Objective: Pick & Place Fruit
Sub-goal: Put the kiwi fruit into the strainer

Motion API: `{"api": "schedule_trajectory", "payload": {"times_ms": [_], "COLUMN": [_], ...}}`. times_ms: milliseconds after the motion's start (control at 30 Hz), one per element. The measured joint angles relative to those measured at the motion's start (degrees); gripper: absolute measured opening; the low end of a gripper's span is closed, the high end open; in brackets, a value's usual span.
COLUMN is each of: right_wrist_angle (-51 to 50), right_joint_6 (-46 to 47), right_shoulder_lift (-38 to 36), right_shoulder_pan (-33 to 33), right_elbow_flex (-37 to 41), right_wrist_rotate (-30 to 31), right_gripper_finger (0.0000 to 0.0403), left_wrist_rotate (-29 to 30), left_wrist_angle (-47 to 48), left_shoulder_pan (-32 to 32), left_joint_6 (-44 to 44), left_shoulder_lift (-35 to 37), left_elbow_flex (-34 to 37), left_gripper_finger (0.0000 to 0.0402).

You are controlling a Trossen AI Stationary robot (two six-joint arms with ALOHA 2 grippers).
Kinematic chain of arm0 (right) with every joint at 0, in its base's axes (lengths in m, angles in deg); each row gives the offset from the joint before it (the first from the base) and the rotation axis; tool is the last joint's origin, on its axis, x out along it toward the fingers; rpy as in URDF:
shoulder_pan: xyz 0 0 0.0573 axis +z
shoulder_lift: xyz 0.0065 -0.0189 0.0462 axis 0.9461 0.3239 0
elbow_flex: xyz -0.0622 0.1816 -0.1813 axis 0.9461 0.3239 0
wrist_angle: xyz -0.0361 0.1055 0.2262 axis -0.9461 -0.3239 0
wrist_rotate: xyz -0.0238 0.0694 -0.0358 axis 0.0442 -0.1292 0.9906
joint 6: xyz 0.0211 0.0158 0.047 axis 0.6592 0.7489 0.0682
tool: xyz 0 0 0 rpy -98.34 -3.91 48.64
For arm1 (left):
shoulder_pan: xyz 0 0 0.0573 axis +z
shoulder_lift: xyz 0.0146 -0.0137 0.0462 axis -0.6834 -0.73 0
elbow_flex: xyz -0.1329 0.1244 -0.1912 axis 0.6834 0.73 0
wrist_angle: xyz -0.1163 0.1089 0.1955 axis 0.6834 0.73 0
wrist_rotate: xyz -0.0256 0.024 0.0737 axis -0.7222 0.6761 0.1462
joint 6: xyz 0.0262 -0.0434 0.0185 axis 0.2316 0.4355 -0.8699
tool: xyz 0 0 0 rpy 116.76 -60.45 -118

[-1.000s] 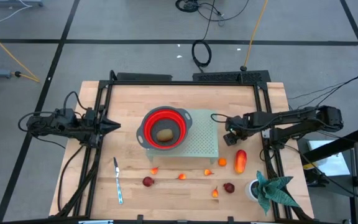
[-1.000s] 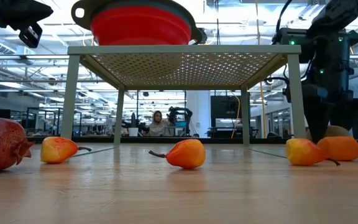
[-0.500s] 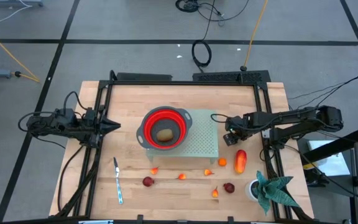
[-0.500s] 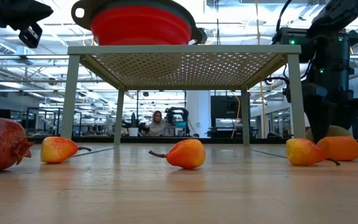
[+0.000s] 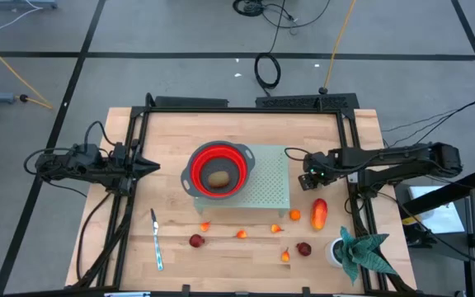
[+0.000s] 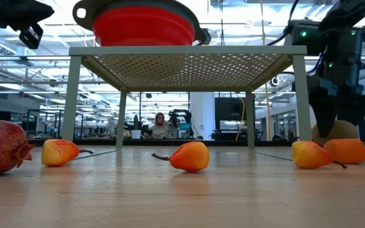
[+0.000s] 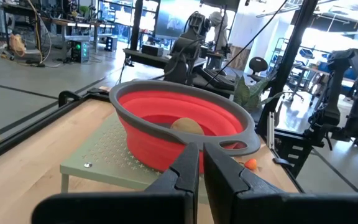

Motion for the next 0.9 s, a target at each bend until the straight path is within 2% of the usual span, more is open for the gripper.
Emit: {"api": "schedule_trajectory", "payload": {"times_ms": [200, 433, 700, 900], "right_wrist_angle": [0.01, 4.93, 17.72, 32.16], "right_joint_6": [3.96, 5.32, 2.98, -0.85], "right_shoulder_lift": [-6.70, -15.04, -23.51, -26.32], "right_shoulder_pan": [0.00, 0.02, 0.02, 0.02], "right_elbow_flex": [0.00, 0.00, 0.00, 0.00], "right_wrist_rotate": [0.64, 5.08, 12.01, 14.01], "right_gripper_finger": [0.0230, 0.0221, 0.0230, 0.0224], "left_wrist_rotate": [0.00, -0.01, -0.02, -0.02], "left_wrist_angle": [0.00, 0.00, 0.00, 0.00], "left_shoulder_pan": [0.00, 0.00, 0.00, 0.00], "left_joint_6": [-0.10, -0.09, -0.07, -0.09], "left_shoulder_lift": [0.02, 0.01, 0.02, 0.02], "left_elbow_flex": [0.00, 0.00, 0.00, 0.00], "left_gripper_finger": [0.0021, 0.0021, 0.0021, 0.0021]}}
